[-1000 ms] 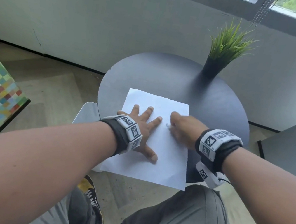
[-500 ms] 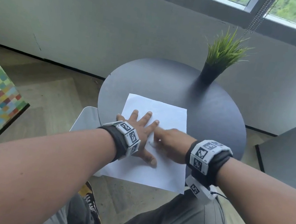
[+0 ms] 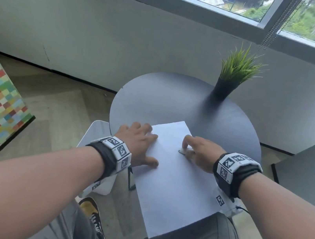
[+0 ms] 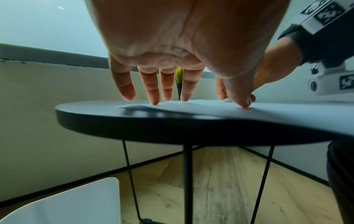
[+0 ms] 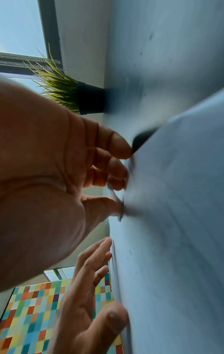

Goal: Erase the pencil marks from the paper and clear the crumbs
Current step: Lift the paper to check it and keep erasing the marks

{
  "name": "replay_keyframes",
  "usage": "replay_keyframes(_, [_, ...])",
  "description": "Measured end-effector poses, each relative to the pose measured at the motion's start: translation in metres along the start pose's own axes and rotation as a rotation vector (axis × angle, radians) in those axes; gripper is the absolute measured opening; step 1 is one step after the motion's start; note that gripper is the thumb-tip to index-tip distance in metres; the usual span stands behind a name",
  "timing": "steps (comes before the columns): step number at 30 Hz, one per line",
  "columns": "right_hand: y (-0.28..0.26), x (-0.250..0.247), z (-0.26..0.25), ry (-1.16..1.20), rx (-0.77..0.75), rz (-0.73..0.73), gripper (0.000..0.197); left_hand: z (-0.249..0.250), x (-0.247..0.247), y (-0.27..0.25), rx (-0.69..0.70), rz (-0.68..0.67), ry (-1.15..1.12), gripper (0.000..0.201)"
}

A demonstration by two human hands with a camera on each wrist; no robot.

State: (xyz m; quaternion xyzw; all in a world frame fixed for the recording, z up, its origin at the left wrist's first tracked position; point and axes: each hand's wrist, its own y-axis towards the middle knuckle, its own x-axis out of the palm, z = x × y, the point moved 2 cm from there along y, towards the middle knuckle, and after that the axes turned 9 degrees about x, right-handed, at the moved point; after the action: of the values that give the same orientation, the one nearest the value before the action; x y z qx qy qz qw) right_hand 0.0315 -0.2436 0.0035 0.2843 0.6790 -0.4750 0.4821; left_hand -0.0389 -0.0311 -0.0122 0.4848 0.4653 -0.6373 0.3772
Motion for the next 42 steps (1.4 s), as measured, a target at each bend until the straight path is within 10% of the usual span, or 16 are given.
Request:
replay_keyframes(11, [0.045, -0.018, -0.043, 0.124, 0.096, 0.061, 0.018, -0.008, 0.007, 0.007, 0.045, -0.093, -0.002, 0.117])
replay_keyframes(18, [0.04, -0.011, -0.061, 0.004, -0.138, -0.008, 0.025, -0.006, 0.0, 0.018, 0.054, -0.122, 0.075, 0.123])
replay_keyframes(23, [0.054, -0.013, -0.045, 0.068, 0.049, 0.112, 0.017, -0.006, -0.002, 0.024, 0.069, -0.137, 0.087, 0.122])
replay_keyframes(27, [0.043, -0.006, -0.061, 0.064, -0.135, -0.073, 0.018, -0.007, -0.003, 0.025, 0.071, -0.159, 0.071, 0.12])
replay_keyframes(33, [0.051, -0.009, -0.053, 0.12, -0.063, 0.115, 0.012, -0.008, 0.0, 0.025, 0.035, -0.252, -0.013, 0.134])
replay_keyframes(38, [0.022, -0.006, -0.055, 0.024, -0.255, -0.288, 0.007, -0.004, -0.001, 0.025, 0.025, -0.295, -0.02, 0.143])
replay_keyframes(42, [0.03, -0.008, -0.041, 0.114, -0.063, 0.038, 0.017, -0.004, 0.0, 0.026, 0.024, -0.302, -0.013, 0.144])
